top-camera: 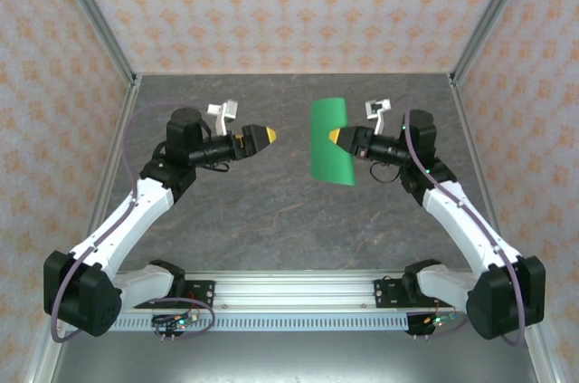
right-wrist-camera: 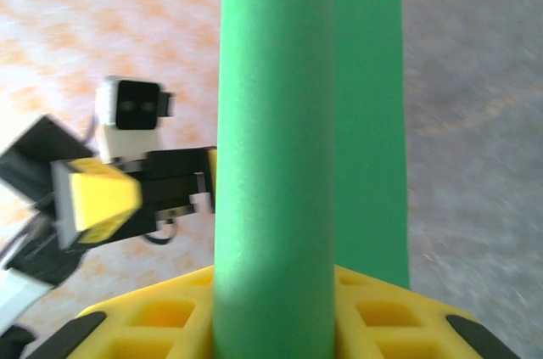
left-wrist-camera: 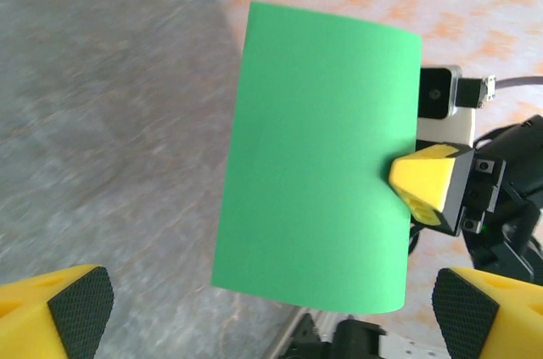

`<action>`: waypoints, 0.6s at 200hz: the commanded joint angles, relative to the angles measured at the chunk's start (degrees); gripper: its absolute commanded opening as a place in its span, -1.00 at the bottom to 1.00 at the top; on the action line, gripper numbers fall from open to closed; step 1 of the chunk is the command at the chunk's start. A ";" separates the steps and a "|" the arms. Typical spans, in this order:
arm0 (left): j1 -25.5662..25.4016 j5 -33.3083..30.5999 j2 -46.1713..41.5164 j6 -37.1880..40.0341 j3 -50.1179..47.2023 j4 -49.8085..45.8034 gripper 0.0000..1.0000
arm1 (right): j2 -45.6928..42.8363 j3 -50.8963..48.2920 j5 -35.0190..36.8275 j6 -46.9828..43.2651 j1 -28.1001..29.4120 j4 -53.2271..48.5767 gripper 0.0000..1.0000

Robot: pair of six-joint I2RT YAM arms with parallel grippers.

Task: Fold a paper plane with a square sheet of paper (fold left side to right side)
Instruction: Pick up the square sheet of paper from the center of the table, then place a square sheet of paper at the center of the table.

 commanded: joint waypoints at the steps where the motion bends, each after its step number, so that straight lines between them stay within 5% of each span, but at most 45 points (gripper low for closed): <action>1: 0.08 6.38 -0.46 0.61 4.02 6.35 0.99 | -3.47 5.34 -5.77 2.14 0.23 4.40 -0.36; 120: -10.05 9.23 0.93 1.00 9.23 15.98 0.93 | -5.72 15.32 -5.53 -3.31 6.41 -3.28 -0.36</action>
